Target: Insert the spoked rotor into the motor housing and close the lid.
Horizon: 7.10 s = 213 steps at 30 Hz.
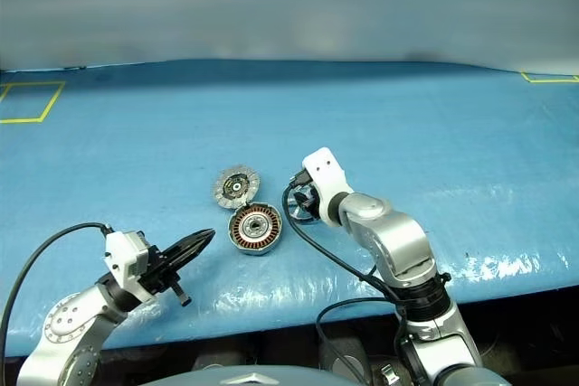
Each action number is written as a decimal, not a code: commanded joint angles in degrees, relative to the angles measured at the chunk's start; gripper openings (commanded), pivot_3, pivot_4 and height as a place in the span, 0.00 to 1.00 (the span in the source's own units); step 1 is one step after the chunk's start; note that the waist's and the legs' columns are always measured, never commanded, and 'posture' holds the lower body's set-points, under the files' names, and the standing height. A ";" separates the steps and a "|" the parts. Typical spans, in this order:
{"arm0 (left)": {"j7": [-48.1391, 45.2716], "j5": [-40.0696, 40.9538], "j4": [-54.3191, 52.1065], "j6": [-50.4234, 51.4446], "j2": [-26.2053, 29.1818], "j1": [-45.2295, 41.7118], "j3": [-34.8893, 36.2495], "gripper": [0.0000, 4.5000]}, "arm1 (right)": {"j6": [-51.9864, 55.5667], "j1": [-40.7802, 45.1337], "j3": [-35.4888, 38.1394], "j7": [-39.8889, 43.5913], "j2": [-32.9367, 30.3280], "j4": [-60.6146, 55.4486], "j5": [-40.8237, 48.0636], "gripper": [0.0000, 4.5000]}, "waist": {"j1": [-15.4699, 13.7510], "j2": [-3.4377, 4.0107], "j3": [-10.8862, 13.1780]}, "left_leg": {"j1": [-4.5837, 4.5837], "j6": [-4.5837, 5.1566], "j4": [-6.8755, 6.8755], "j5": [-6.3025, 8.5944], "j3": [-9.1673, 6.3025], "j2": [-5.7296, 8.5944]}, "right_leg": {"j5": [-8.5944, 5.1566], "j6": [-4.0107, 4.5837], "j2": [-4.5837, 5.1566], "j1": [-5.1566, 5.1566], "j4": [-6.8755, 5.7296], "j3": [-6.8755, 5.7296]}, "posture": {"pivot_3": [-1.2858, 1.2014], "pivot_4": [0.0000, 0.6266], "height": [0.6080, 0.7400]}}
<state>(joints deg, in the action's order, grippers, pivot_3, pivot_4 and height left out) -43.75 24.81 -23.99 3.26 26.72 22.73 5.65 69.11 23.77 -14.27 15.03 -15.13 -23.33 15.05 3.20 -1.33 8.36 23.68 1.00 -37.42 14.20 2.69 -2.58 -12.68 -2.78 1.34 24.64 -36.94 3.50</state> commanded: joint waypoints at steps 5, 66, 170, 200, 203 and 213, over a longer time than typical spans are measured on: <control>-0.14 -0.26 -0.68 -1.75 -0.56 0.49 -0.28 0.00 | 2.20 0.08 -1.64 -0.47 -0.10 -3.04 -0.16 0.47 | 0.00 0.00 0.00 | 0.00 0.00 -0.01 0.00 0.00 0.00 | 0.01 -0.02 0.00 0.00 0.00 0.01 | 0.52 0.24 1.00; 0.37 -4.20 5.81 -10.01 -4.71 0.25 -2.85 0.00 | -3.75 11.95 -3.22 12.95 -9.06 -1.05 1.36 0.30 | 0.19 -0.24 -0.21 | 0.02 0.09 -0.32 -0.01 0.04 -0.04 | 0.20 -0.06 -0.02 -0.02 -0.11 0.06 | 0.52 0.24 1.00; -4.64 7.85 58.35 38.03 -4.02 -56.46 3.85 0.00 | -24.75 -25.20 -8.24 4.05 6.97 -13.74 6.09 0.00 | -1.48 -0.42 -0.27 | 0.13 0.03 -0.56 -0.05 -0.01 0.03 | 0.37 -0.33 -0.14 -0.16 -0.11 -0.03 | 0.52 0.24 1.00; -22.94 9.96 56.40 46.13 -4.22 -58.38 2.48 0.00 | -21.38 -25.55 -9.02 -0.13 3.61 -14.61 4.26 0.00 | -1.47 -0.42 -0.28 | 0.16 0.04 -0.64 -0.05 -0.06 0.03 | 0.36 -0.31 -0.16 -0.17 -0.14 -0.03 | 0.52 0.24 1.00; -24.49 9.00 54.92 46.77 -3.36 -57.76 0.32 0.00 | -21.25 -25.64 -9.02 -0.34 3.32 -14.48 3.89 0.00 | -1.48 -0.42 -0.28 | 0.16 0.04 -0.65 -0.05 -0.05 0.03 | 0.35 -0.30 -0.17 -0.17 -0.14 -0.01 | 0.52 0.24 1.00; -1.21 13.81 49.28 43.42 -8.81 -56.21 15.78 0.00 | -21.49 -26.69 -8.47 -1.26 3.51 -14.68 3.39 0.00 | -1.66 -0.43 -0.28 | 0.16 0.04 -0.69 -0.05 -0.21 0.01 | 0.42 -0.43 -0.16 -0.17 -0.18 0.00 | 0.52 0.24 1.00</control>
<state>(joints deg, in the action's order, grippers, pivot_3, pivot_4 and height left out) -49.59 37.09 28.34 47.22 18.72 -34.04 18.78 48.11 -2.94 -23.09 13.94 -12.03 -36.27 18.32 1.54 -1.77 8.08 23.84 1.05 -38.12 14.15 2.45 -2.57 -12.23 -3.24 1.18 24.46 -37.12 3.51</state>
